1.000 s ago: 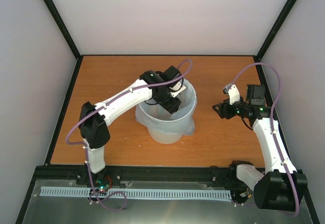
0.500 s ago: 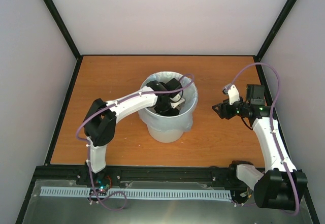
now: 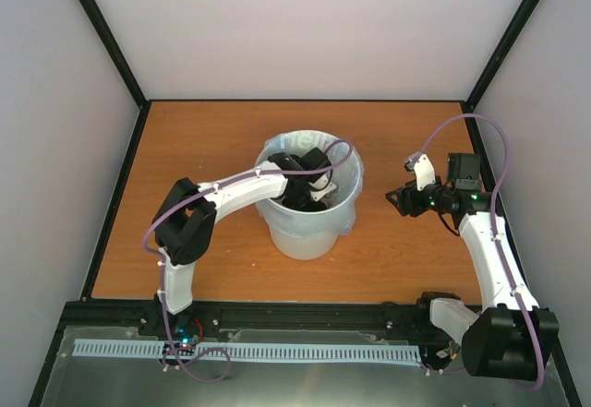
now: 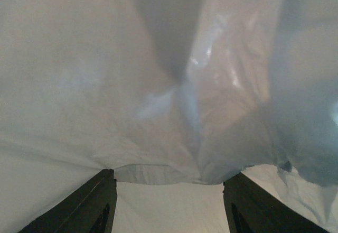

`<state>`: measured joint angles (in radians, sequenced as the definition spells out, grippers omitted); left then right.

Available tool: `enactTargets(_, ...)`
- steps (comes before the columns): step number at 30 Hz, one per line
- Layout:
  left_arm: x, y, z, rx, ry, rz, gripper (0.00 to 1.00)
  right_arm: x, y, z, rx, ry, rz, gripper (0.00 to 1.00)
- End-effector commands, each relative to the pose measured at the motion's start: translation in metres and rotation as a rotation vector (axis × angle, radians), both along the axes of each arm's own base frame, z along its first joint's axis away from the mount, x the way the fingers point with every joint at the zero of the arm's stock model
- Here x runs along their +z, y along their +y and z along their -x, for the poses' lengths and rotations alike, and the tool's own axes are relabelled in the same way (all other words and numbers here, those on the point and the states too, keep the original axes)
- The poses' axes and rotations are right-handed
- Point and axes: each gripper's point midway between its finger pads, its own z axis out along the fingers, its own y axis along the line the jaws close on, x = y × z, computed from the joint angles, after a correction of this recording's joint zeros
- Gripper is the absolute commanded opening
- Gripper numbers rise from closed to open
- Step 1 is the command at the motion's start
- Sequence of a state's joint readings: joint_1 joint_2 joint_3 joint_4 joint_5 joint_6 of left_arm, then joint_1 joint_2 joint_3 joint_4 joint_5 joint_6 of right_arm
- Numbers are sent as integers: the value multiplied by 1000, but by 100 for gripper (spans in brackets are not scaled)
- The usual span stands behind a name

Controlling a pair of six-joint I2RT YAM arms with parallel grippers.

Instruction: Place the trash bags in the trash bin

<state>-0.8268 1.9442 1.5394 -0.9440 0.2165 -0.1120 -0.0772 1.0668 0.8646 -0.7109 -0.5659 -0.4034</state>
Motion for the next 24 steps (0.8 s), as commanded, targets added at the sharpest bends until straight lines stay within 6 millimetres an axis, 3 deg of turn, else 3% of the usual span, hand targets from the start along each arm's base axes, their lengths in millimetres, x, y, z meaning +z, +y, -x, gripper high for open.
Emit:
enactTargets(1, -30, 2, 11, -24, 75, -32, 57, 0, 1, 0, 12, -5, -1, 68)
enactTargets(14, -64, 8, 28, -22, 178, -73, 57, 3, 4, 1, 25, -6, -13, 68)
enactTargets(18, -67, 12, 33, -10, 217, -106, 57, 27, 9, 0, 43, -51, -44, 68)
enactTargets(24, -68, 14, 48, -16, 278, -140, 57, 90, 18, -4, 96, -130, -82, 69)
